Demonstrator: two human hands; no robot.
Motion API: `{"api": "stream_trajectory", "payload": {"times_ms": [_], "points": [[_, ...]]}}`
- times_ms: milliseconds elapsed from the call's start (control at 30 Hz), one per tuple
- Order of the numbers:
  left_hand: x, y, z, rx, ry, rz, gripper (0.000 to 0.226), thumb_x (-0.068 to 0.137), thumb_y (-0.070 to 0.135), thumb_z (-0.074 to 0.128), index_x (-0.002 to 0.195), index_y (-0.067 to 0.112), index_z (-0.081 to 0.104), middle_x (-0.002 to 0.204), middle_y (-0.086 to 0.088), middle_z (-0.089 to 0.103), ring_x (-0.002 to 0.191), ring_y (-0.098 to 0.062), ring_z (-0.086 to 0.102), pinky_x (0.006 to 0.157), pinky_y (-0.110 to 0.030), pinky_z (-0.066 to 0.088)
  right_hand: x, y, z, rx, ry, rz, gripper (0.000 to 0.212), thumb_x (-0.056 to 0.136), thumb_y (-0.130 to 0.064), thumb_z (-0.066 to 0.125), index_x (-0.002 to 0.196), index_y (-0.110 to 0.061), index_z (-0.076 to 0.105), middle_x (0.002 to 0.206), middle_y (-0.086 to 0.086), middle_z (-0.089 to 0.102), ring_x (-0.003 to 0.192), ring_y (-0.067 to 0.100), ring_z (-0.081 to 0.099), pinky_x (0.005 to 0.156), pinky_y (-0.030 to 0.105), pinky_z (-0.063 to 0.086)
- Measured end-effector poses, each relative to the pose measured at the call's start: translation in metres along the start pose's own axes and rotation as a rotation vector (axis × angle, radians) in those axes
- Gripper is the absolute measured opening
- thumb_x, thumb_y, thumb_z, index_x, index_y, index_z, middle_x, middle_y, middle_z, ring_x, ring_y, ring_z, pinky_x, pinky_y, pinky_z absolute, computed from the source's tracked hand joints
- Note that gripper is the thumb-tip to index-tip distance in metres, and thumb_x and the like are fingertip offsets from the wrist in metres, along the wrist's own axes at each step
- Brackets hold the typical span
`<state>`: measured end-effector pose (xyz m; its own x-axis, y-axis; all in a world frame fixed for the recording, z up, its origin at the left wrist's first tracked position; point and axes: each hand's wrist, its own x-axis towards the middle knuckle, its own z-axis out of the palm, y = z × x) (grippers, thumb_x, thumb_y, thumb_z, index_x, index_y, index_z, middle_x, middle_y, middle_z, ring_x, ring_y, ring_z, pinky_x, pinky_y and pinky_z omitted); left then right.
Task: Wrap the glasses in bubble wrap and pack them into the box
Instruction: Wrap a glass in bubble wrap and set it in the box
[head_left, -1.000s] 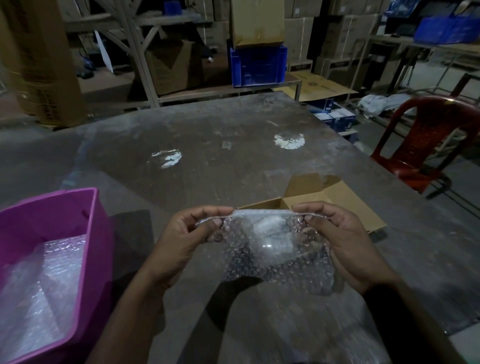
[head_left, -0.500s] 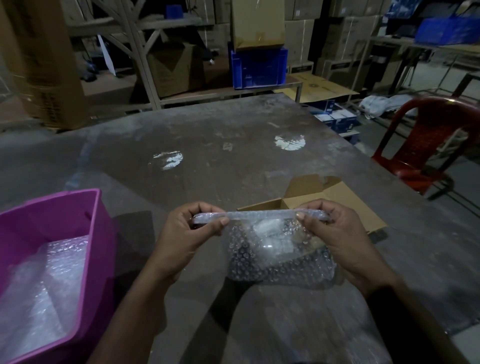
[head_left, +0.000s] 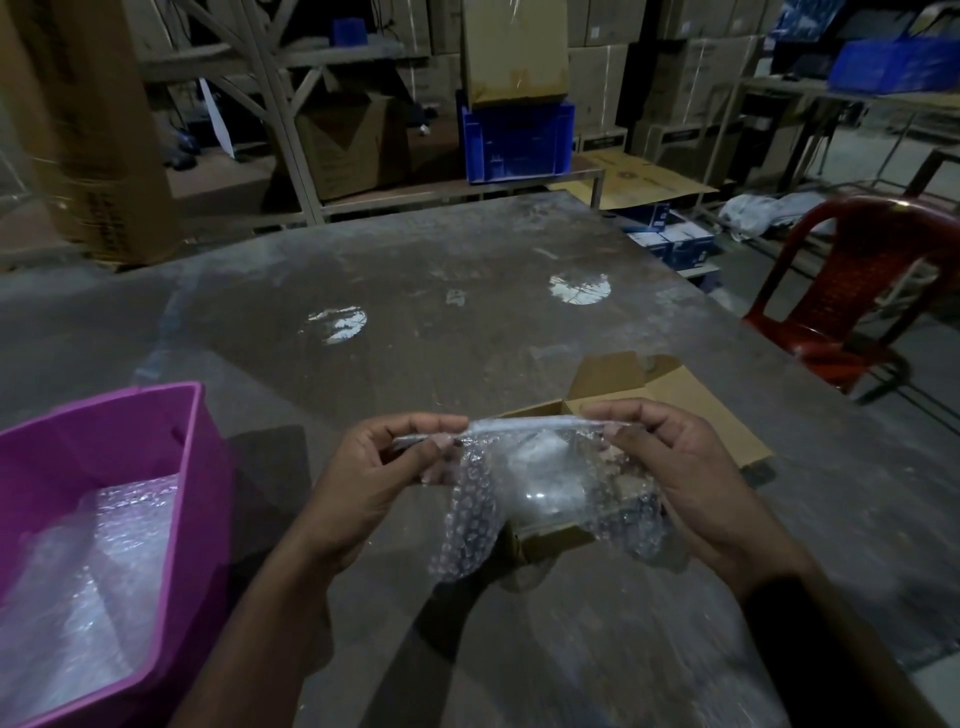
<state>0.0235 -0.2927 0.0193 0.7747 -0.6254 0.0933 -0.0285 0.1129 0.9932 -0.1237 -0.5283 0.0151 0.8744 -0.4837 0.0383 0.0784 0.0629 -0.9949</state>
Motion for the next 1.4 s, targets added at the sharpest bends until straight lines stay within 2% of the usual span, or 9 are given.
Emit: {"api": "stream_trajectory", "payload": {"times_ms": [67, 233, 367, 533, 667, 933, 1100, 1267, 1400], "points": [[-0.0005, -0.0006, 0.0019, -0.025, 0.018, -0.006, 0.018, 0.083, 0.018, 0.068, 0.094, 0.012, 0.081, 0.090, -0.013, 0.077, 0.075, -0.015, 0.070, 0.071, -0.027, 0.060, -0.0010, 0.0006, 0.0009, -0.007, -0.008, -0.010, 0.026, 0.087, -0.033, 0.075, 0.105, -0.016, 0.077, 0.108, 0.018, 0.074, 0.104, 0.047, 0.066, 0.094, 0.063, 0.050], [0.0026, -0.0044, 0.0035, 0.034, 0.062, 0.055, 0.031, 0.075, 0.008, 0.078, 0.105, 0.014, 0.077, 0.081, 0.000, 0.069, 0.072, -0.014, 0.065, 0.070, -0.028, 0.061, 0.0010, 0.0046, 0.0011, 0.042, 0.007, -0.011, 0.031, 0.080, -0.014, 0.078, 0.111, -0.021, 0.075, 0.101, 0.015, 0.073, 0.093, 0.039, 0.068, 0.094, 0.067, 0.049], [0.0041, -0.0047, 0.0007, 0.051, 0.103, 0.060, 0.023, 0.068, 0.008, 0.081, 0.090, 0.007, 0.072, 0.077, 0.002, 0.072, 0.069, -0.010, 0.066, 0.068, -0.021, 0.058, 0.0013, 0.0051, 0.0003, 0.020, 0.014, -0.013, 0.034, 0.074, -0.031, 0.087, 0.102, -0.015, 0.077, 0.101, 0.022, 0.074, 0.089, 0.047, 0.066, 0.091, 0.069, 0.050], [0.0035, -0.0032, 0.0016, 0.050, 0.054, 0.065, 0.014, 0.083, 0.010, 0.072, 0.089, 0.001, 0.062, 0.074, -0.010, 0.068, 0.065, -0.019, 0.064, 0.065, -0.031, 0.058, 0.0002, 0.0021, 0.0008, -0.023, -0.018, -0.034, 0.018, 0.086, -0.024, 0.071, 0.098, -0.011, 0.075, 0.077, 0.018, 0.067, 0.065, 0.023, 0.058, 0.067, 0.040, 0.051], [0.0029, -0.0014, -0.0005, 0.075, 0.009, 0.044, 0.013, 0.089, 0.016, 0.065, 0.097, 0.013, 0.076, 0.078, -0.008, 0.070, 0.066, -0.018, 0.065, 0.062, -0.030, 0.057, 0.0004, 0.0008, 0.0018, 0.030, -0.045, -0.037, 0.019, 0.094, -0.009, 0.062, 0.104, -0.016, 0.078, 0.091, 0.005, 0.074, 0.074, 0.012, 0.064, 0.065, 0.023, 0.054], [-0.0014, -0.0010, -0.0019, 0.008, -0.058, -0.021, 0.018, 0.085, 0.021, 0.072, 0.099, 0.020, 0.082, 0.088, -0.007, 0.076, 0.078, -0.016, 0.066, 0.077, -0.030, 0.058, -0.0006, 0.0013, 0.0018, 0.064, -0.022, 0.008, 0.019, 0.084, -0.020, 0.071, 0.097, -0.008, 0.076, 0.102, 0.026, 0.071, 0.084, 0.025, 0.065, 0.081, 0.041, 0.053], [0.0020, -0.0047, 0.0004, 0.079, -0.003, 0.041, 0.031, 0.081, 0.007, 0.075, 0.110, 0.017, 0.077, 0.088, -0.003, 0.072, 0.074, -0.010, 0.066, 0.067, -0.020, 0.055, 0.0032, 0.0022, 0.0001, 0.046, -0.030, -0.038, 0.033, 0.082, -0.001, 0.072, 0.114, -0.012, 0.071, 0.080, 0.000, 0.071, 0.075, 0.010, 0.066, 0.068, 0.020, 0.056], [0.0019, -0.0052, -0.0023, 0.075, 0.043, 0.051, 0.011, 0.073, 0.010, 0.079, 0.082, 0.010, 0.072, 0.076, -0.007, 0.070, 0.067, -0.014, 0.063, 0.064, -0.024, 0.055, 0.0015, 0.0021, -0.0015, -0.018, 0.007, 0.010, 0.008, 0.088, -0.007, 0.070, 0.096, -0.006, 0.074, 0.089, 0.015, 0.075, 0.077, 0.027, 0.069, 0.072, 0.041, 0.059], [-0.0002, -0.0070, 0.0004, 0.031, 0.024, 0.042, 0.017, 0.083, 0.011, 0.078, 0.085, 0.002, 0.063, 0.072, -0.008, 0.067, 0.059, -0.015, 0.061, 0.057, -0.028, 0.055, -0.0010, 0.0010, -0.0004, -0.057, 0.007, -0.011, 0.008, 0.092, -0.012, 0.067, 0.094, -0.012, 0.075, 0.077, 0.006, 0.072, 0.068, 0.020, 0.062, 0.065, 0.035, 0.054]]}}
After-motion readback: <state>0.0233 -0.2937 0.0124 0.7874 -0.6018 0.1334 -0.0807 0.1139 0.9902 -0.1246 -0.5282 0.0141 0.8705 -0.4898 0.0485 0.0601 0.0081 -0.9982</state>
